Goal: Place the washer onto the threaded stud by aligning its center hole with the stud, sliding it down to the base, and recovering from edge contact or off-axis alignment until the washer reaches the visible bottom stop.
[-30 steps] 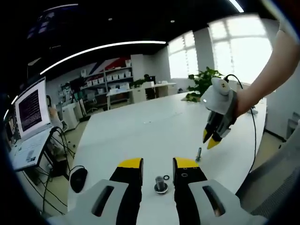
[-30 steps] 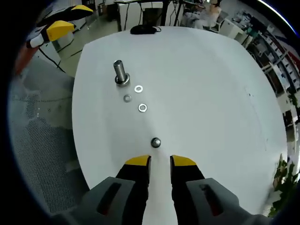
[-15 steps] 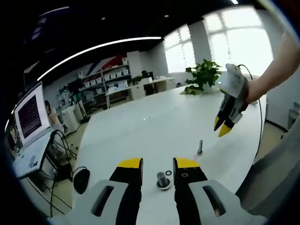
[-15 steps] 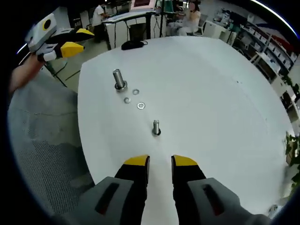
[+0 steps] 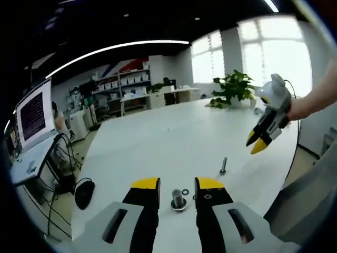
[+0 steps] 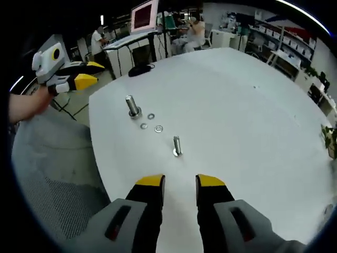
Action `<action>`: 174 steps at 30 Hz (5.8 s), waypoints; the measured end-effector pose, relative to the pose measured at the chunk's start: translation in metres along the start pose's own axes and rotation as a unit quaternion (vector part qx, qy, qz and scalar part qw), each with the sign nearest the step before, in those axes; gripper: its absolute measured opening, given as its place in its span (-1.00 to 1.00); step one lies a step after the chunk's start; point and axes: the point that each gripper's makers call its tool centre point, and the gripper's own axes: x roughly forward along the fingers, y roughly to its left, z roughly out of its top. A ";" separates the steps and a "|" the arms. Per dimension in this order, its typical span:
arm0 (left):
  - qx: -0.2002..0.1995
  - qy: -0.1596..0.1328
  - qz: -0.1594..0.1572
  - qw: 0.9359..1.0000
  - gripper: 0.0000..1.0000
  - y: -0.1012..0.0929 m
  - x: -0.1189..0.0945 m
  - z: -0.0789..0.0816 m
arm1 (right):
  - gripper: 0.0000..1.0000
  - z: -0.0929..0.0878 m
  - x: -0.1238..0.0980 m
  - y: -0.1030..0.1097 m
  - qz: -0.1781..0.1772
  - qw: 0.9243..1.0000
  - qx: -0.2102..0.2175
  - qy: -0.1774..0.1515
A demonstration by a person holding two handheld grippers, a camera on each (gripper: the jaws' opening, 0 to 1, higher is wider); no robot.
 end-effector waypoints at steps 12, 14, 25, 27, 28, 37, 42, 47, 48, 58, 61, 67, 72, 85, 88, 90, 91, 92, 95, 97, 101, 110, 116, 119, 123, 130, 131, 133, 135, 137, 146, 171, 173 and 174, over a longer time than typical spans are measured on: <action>-0.017 -0.038 -0.034 0.999 -0.49 -0.019 -0.001 0.021 | -0.48 0.032 -0.006 0.002 -0.026 1.000 0.007 0.010; -0.030 -0.049 -0.029 0.998 -0.47 -0.017 -0.002 0.025 | -0.48 0.038 -0.006 0.001 -0.034 0.999 -0.004 0.014; -0.068 -0.084 -0.019 0.994 -0.41 -0.008 -0.010 0.044 | -0.47 0.064 0.006 0.010 -0.055 0.997 -0.028 0.050; -0.060 -0.087 -0.021 0.994 -0.42 -0.009 -0.010 0.047 | -0.47 0.069 0.009 0.011 -0.055 0.997 -0.024 0.054; -0.055 -0.087 -0.021 0.994 -0.42 -0.010 -0.010 0.047 | -0.47 0.071 0.009 0.012 -0.056 0.997 -0.023 0.054; -0.060 -0.102 -0.019 0.993 -0.42 -0.007 -0.014 0.054 | -0.47 0.084 0.020 0.022 -0.049 0.995 -0.045 0.077; -0.067 -0.102 -0.011 0.992 -0.42 -0.002 -0.015 0.053 | -0.47 0.087 0.029 0.020 -0.045 0.994 -0.056 0.084; -0.065 -0.106 -0.004 0.992 -0.42 0.002 -0.017 0.055 | -0.48 0.084 0.036 0.016 -0.044 0.992 -0.064 0.103; -0.062 -0.104 -0.004 0.993 -0.43 0.001 -0.017 0.054 | -0.48 0.085 0.035 0.016 -0.044 0.992 -0.064 0.102; -0.060 -0.085 -0.009 0.995 -0.43 -0.002 -0.012 0.045 | -0.51 0.078 0.061 0.016 -0.015 0.990 -0.074 0.121; -0.057 -0.083 -0.003 0.995 -0.43 0.001 -0.012 0.045 | -0.53 0.076 0.078 0.028 0.002 0.984 -0.112 0.137; -0.061 -0.073 0.005 0.995 -0.44 0.007 -0.012 0.039 | -0.57 0.071 0.106 0.055 0.034 0.974 -0.153 0.163; -0.063 -0.071 0.011 0.995 -0.44 0.010 -0.013 0.037 | -0.58 0.062 0.125 0.061 0.047 0.973 -0.135 0.181; -0.061 -0.059 0.013 0.996 -0.44 0.011 -0.012 0.031 | -0.62 0.052 0.141 0.050 0.043 0.969 -0.133 0.206; -0.054 -0.056 0.010 0.997 -0.44 0.008 -0.011 0.031 | -0.62 0.053 0.143 0.051 0.045 0.969 -0.129 0.205; -0.053 -0.058 0.009 0.997 -0.44 0.007 -0.011 0.032 | -0.62 0.052 0.147 0.053 0.049 0.969 -0.134 0.204; -0.054 -0.059 0.009 0.997 -0.44 0.007 -0.011 0.033 | -0.62 0.051 0.148 0.054 0.049 0.967 -0.141 0.207; -0.054 -0.059 0.008 0.997 -0.44 0.006 -0.011 0.033 | -0.62 0.049 0.149 0.054 0.049 0.965 -0.148 0.212; -0.053 -0.052 0.006 0.997 -0.44 0.006 -0.010 0.029 | -0.68 0.051 0.151 0.052 0.046 0.962 -0.167 0.211; -0.058 -0.051 0.007 0.997 -0.44 0.007 -0.010 0.028 | -0.70 0.053 0.152 0.051 0.044 0.963 -0.160 0.211; -0.062 -0.051 0.010 0.997 -0.44 0.009 -0.010 0.028 | -0.71 0.053 0.154 0.052 0.046 0.958 -0.176 0.222; -0.060 -0.043 0.009 0.997 -0.45 0.008 -0.009 0.024 | -0.94 0.055 0.151 0.055 0.039 0.952 -0.191 0.234; -0.065 -0.043 0.013 0.997 -0.45 0.011 -0.010 0.024 | -0.92 0.054 0.152 0.051 0.054 0.962 -0.139 0.230; -0.066 -0.042 0.016 0.997 -0.45 0.013 -0.011 0.022 | -0.92 0.061 0.145 0.041 0.043 0.966 -0.138 0.215; -0.071 -0.042 0.015 0.996 -0.45 0.013 -0.011 0.022 | -0.81 0.067 0.130 0.030 0.043 0.971 -0.102 0.212; -0.070 -0.042 0.010 0.997 -0.45 0.010 -0.010 0.023 | -0.77 0.033 0.105 0.035 0.055 0.960 -0.072 0.263; -0.070 -0.042 0.010 0.997 -0.45 0.010 -0.010 0.024 | -0.77 0.029 0.103 0.038 0.055 0.960 -0.070 0.265; -0.069 -0.042 0.010 0.997 -0.45 0.010 -0.009 0.024 | -0.77 0.024 0.103 0.039 0.058 0.959 -0.062 0.269; -0.069 -0.041 0.009 0.997 -0.45 0.009 -0.009 0.023 | -0.77 0.020 0.104 0.040 0.058 0.959 -0.058 0.272; -0.067 -0.039 0.007 0.997 -0.45 0.008 -0.008 0.022 | -0.77 0.018 0.103 0.042 0.058 0.958 -0.059 0.276; -0.061 -0.036 0.001 0.998 -0.46 0.004 -0.007 0.022 | -0.77 0.017 0.113 0.041 0.043 0.954 -0.076 0.286; -0.065 -0.027 0.002 0.998 -0.47 0.006 -0.006 0.017 | -0.93 0.014 0.124 0.057 0.058 0.955 -0.120 0.263; -0.066 -0.026 0.001 0.997 -0.47 0.006 -0.006 0.016 | -0.93 0.013 0.124 0.060 0.061 0.955 -0.123 0.263; -0.065 -0.026 0.001 0.998 -0.47 0.006 -0.006 0.016 | -0.93 0.012 0.123 0.062 0.065 0.954 -0.121 0.265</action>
